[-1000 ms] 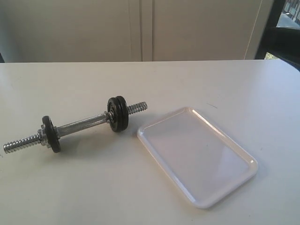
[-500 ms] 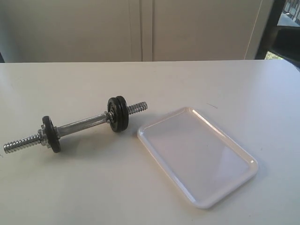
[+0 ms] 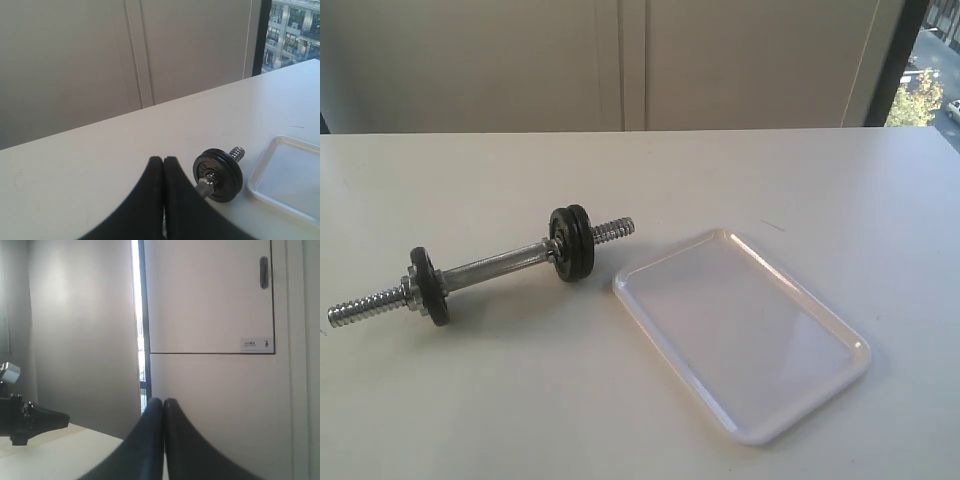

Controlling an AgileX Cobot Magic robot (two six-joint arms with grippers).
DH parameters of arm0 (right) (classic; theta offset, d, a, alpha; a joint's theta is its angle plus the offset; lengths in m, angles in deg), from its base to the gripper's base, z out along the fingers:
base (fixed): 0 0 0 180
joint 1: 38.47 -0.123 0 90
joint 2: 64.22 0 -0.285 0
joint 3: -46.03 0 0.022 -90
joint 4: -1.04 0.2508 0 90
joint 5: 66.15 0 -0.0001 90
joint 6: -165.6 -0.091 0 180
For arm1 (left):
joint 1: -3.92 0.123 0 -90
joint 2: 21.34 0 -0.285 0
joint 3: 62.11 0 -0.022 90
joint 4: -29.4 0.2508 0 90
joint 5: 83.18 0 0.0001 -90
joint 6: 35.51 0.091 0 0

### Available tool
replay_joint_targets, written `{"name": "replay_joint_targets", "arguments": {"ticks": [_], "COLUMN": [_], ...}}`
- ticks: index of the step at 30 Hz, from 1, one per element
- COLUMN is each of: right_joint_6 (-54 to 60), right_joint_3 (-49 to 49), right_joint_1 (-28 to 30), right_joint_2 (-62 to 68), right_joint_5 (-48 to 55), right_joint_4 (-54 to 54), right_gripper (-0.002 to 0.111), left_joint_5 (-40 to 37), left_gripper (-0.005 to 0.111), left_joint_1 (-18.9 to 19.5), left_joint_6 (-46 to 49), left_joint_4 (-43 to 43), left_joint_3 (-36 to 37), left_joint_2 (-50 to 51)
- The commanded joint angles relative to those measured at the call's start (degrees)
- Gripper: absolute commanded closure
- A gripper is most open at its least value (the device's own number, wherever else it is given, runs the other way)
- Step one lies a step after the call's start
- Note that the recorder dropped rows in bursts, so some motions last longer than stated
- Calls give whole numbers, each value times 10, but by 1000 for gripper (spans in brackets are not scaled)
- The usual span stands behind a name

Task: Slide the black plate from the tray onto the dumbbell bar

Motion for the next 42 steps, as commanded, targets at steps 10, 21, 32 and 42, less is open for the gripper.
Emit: {"name": "replay_joint_targets", "arguments": {"ticks": [10, 21, 32, 42], "right_joint_6": [-538, -689, -641, -641], "right_joint_3": [52, 216, 322, 322], "right_joint_1": [0, 0, -13, -110], "right_joint_2": [-26, -63, -77, -77], "right_joint_5": [-54, -170, -184, -183], "right_joint_4": [-590, -877, -865, -834], "right_gripper": [108, 108, 108, 108], "left_joint_5": [-2, -2, -1, -1], "left_gripper": [107, 107, 107, 107], "left_joint_1": [2, 2, 2, 2], "left_joint_6": [-3, -3, -3, -3], "left_joint_4": [-11, -11, -11, -11], "left_joint_3": [4, 4, 4, 4], "left_joint_2": [-5, -5, -5, -5]}}
